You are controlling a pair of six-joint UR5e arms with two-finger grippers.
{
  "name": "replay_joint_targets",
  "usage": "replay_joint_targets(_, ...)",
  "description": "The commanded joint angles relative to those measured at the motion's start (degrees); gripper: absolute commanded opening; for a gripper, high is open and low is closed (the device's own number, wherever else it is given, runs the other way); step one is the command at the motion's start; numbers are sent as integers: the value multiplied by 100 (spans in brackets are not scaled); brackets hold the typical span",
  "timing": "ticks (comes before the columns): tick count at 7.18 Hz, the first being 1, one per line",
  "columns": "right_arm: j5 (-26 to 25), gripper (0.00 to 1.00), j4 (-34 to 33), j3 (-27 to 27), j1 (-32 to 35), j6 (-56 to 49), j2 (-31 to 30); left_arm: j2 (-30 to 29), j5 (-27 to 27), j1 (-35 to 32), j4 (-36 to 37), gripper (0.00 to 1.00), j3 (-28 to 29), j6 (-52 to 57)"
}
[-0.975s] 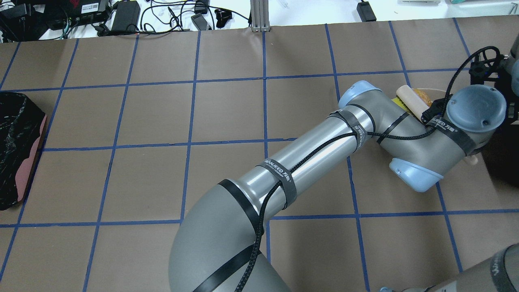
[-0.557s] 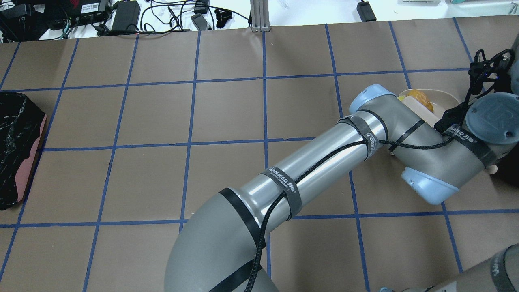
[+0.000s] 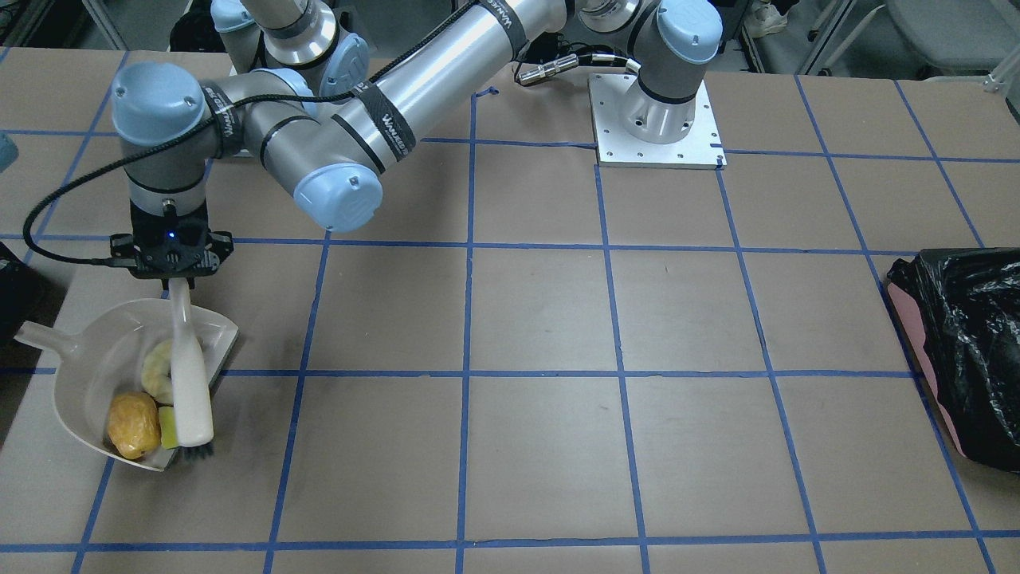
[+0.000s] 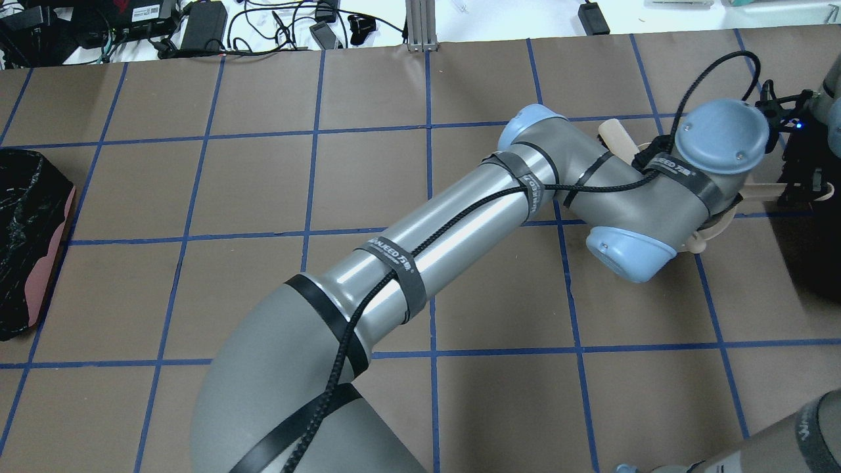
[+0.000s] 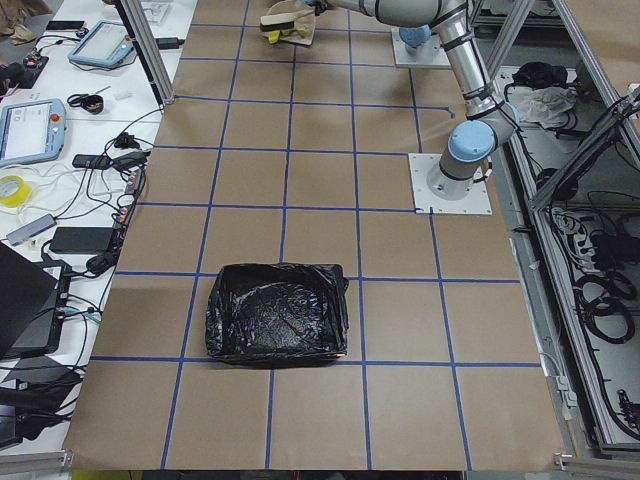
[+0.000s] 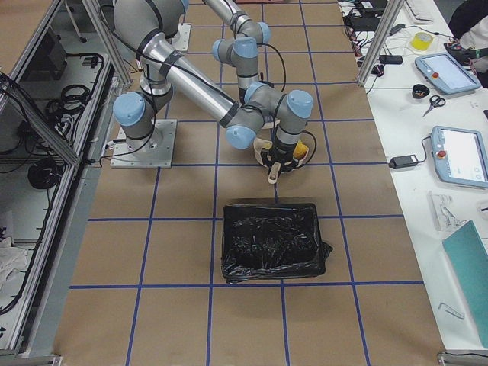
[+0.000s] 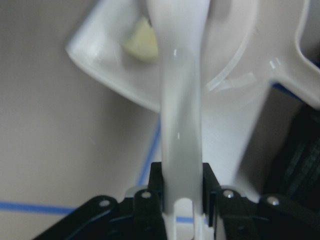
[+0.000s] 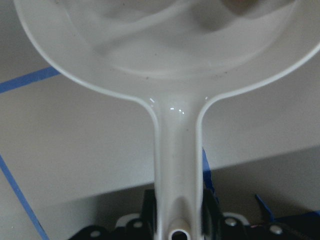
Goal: Sweep and dump trash in nearest bin
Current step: 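Sweep the green sponge into the dustpan with the left gripper's brush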
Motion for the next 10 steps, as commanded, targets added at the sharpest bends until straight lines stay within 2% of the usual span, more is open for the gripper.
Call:
replay_joint_targets(1, 343, 0, 138, 10, -35, -174, -13, 47, 101, 544, -174, 0, -158, 1149)
replay_joint_targets(2, 344, 0, 183, 10, -122, -175, -4, -84, 381, 616, -289, 0, -176, 1424)
replay_joint_targets(6, 283, 0, 166, 54, -167, -35, 22, -348, 366, 616, -211, 0, -185, 1392)
replay_joint_targets(7, 222, 0, 105, 28, -167, 1, 14, -453, 296, 608, 94, 0, -176, 1279)
replay_joint_targets(8, -49, 0, 69, 45, -167, 184, -13, -507, 113, 608, 149, 0, -63, 1199)
replay_joint_targets(10, -183, 0, 69, 54, -131, 326, -22, -708, -151, 590, 158, 0, 358, 1198)
